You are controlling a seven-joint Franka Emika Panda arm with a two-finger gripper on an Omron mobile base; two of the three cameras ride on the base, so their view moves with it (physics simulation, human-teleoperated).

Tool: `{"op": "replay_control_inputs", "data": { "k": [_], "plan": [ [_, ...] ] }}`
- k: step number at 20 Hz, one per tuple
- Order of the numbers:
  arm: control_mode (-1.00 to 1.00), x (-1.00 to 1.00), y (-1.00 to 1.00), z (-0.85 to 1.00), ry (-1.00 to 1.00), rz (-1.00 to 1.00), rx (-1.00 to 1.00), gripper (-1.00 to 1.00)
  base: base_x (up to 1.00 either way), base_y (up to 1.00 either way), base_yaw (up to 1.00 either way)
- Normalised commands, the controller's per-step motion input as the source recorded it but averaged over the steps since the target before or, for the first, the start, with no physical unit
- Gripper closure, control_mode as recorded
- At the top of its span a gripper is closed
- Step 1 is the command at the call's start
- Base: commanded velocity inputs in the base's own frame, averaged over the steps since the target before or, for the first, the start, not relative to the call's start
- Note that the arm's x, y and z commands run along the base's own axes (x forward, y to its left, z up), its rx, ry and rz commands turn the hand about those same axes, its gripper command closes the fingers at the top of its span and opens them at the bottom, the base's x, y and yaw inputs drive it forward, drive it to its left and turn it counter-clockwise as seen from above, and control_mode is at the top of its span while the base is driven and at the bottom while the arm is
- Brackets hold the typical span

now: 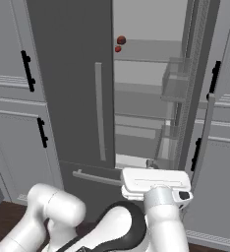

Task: Take the strawberry from the fridge and place it on top of the pancake, located on the dining counter.

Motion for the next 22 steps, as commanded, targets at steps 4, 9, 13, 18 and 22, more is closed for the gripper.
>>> {"op": "replay_control_inputs", "data": {
  "k": [4, 9, 13, 18, 22],
  "plan": [
    [-1.0, 0.25, 0.97, 0.03, 0.13, -0.52, -0.21, 1.0, 0.0, 0.0, 0.0],
    [-1.0, 0.86, 0.76, 0.0, 0.13, -0.46, -0.19, 1.0, 0.0, 0.0, 0.0],
    [-1.0, 0.97, 0.39, 0.0, 0.18, -0.44, -0.18, 1.0, 0.0, 0.0, 0.0],
    [-1.0, 1.0, -0.08, 0.0, 0.13, -0.31, -0.04, 1.0, 0.0, 0.0, 0.0],
    [-1.0, 0.68, -0.76, -0.03, 0.07, -0.14, 0.07, 1.0, 0.0, 0.0, 0.0]
  ]
}}
